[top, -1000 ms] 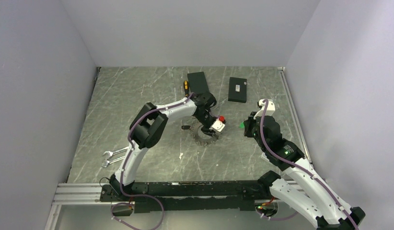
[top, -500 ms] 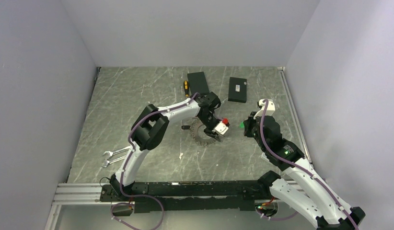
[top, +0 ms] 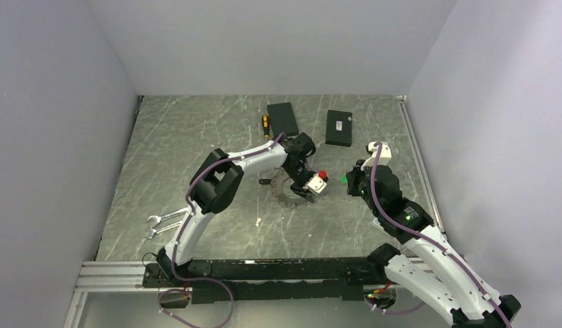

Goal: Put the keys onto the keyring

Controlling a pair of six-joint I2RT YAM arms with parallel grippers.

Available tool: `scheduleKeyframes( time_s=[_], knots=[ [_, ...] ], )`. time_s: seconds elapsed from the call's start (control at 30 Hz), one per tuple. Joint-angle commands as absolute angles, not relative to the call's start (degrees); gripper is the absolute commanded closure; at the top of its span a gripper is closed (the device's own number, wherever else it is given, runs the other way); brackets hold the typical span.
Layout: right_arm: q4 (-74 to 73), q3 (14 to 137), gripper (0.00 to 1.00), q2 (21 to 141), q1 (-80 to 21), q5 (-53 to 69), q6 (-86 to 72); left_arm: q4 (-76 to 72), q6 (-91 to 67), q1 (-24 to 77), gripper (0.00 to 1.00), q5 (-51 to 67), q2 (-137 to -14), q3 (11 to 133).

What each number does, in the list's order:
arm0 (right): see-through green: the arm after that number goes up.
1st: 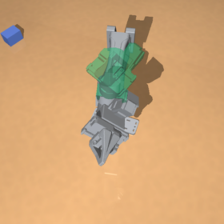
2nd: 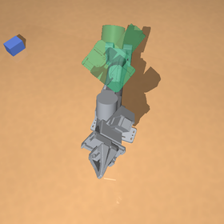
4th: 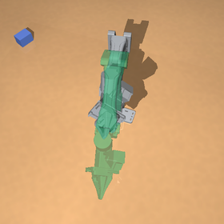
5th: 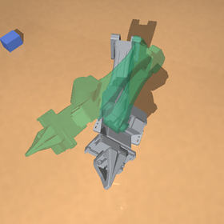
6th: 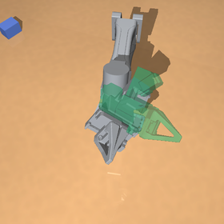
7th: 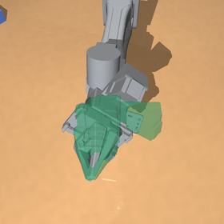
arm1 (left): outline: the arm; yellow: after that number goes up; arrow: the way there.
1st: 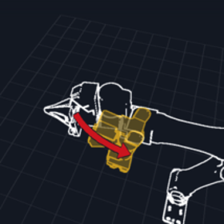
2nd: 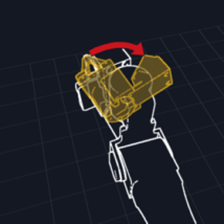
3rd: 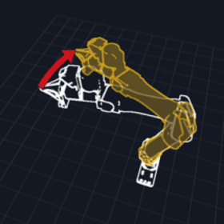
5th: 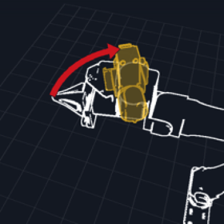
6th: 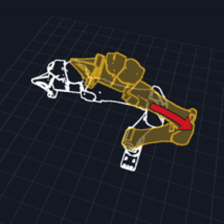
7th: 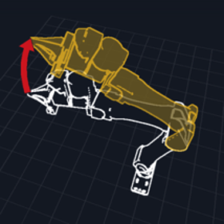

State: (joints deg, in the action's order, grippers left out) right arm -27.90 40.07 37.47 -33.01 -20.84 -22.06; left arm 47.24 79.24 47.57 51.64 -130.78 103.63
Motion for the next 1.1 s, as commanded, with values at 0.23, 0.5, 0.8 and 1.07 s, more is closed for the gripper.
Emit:
scheduleKeyframes(
  time_s=[0.23, 0.5, 0.8, 1.07],
  knots=[
    [-25.42, 39.78, 1.0, 36.74, -32.76, -20.65, -21.79, 47.6, 78.73, 47.55, 0.62, 51.84, -131.9, 104.71],
    [-25.32, 39.74, 1.0, 36.74, -32.78, -20.31, -21.8, 46.21, 77.53, 47.09, 0.62, 51.26, -131.07, 103.75],
    [-25.14, 39.79, 1.0, 36.83, -32.74, -20.13, -21.71, 45.95, 77.19, 46.17, 0.63, 50.45, -130.2, 103.45],
    [-24.97, 39.73, 1.0, 37.0, -32.74, -19.88, -21.62, 46.3, 77.17, 45.84, 0.64, 50.09, -129.62, 103.09]
  ],
)
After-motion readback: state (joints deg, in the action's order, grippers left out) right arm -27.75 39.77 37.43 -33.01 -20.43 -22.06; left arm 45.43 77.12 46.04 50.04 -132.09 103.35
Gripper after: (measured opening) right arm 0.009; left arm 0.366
